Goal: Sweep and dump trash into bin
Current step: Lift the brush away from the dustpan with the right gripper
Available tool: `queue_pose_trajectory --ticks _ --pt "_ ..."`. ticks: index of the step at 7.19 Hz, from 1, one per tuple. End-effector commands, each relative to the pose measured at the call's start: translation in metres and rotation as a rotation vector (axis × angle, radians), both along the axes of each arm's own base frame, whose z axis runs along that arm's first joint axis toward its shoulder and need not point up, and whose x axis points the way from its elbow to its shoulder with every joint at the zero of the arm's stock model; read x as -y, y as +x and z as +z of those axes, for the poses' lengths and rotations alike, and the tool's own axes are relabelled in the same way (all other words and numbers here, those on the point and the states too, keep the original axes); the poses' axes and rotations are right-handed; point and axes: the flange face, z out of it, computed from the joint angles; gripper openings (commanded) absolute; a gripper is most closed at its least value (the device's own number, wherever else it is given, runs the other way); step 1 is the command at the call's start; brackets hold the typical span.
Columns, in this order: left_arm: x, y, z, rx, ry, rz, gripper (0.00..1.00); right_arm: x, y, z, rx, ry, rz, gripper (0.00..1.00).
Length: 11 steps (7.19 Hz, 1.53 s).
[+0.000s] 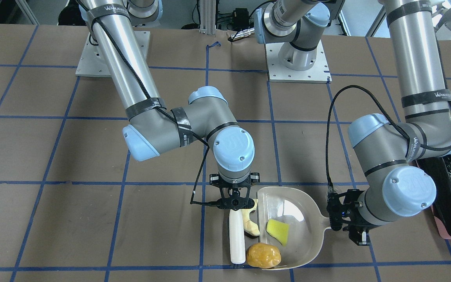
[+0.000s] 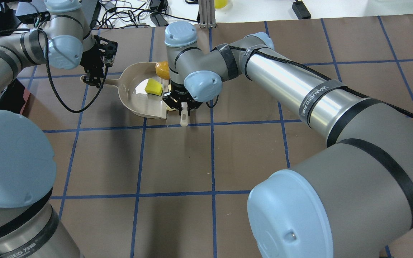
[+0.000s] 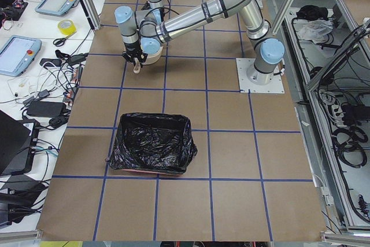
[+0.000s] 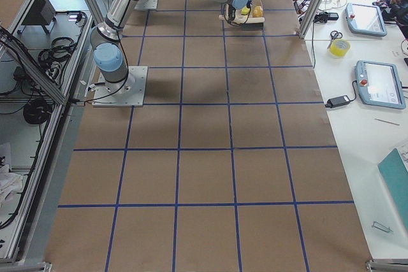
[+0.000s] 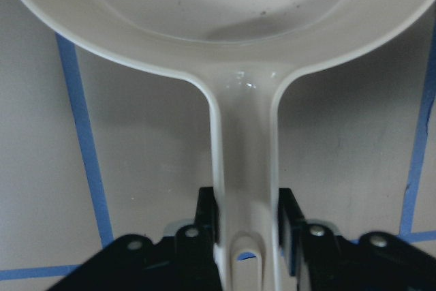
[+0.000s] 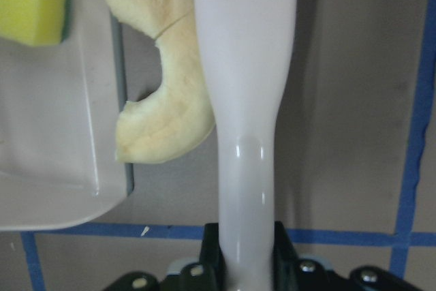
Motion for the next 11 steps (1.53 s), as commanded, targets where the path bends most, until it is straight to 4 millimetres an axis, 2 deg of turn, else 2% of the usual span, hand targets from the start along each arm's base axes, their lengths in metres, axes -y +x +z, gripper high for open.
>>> queue_pose_trajectory --ticks 1,4,5,6,8,10,11 --pt "0.0 0.0 0.0 0.0 0.001 0.0 0.0 -0.017 0.024 0.001 0.038 0.023 0.008 0.0" --pt "0.0 0.0 0.001 -0.001 -0.001 0.001 0.0 -0.035 0.06 0.008 0.109 0.041 0.033 0.0" --pt "0.0 0.0 0.001 -0.004 -0.002 0.0 0.0 -0.038 0.076 0.012 0.136 0.047 0.015 0.0" --pt "0.0 -0.001 0.002 -0.006 -0.003 0.0 0.0 -0.036 0.081 0.016 0.14 0.039 0.02 0.0" --pt "0.0 -0.001 0.003 -0.008 -0.005 0.0 0.0 -0.034 0.065 0.032 0.091 0.028 0.009 0.0" --pt "0.0 -0.001 0.003 -0.01 -0.005 0.0 0.0 -0.024 0.033 0.049 0.024 0.049 -0.029 0.0" --pt "0.0 0.0 0.003 -0.012 -0.006 0.002 0.0 -0.019 0.012 0.063 -0.01 0.058 -0.052 0.0"
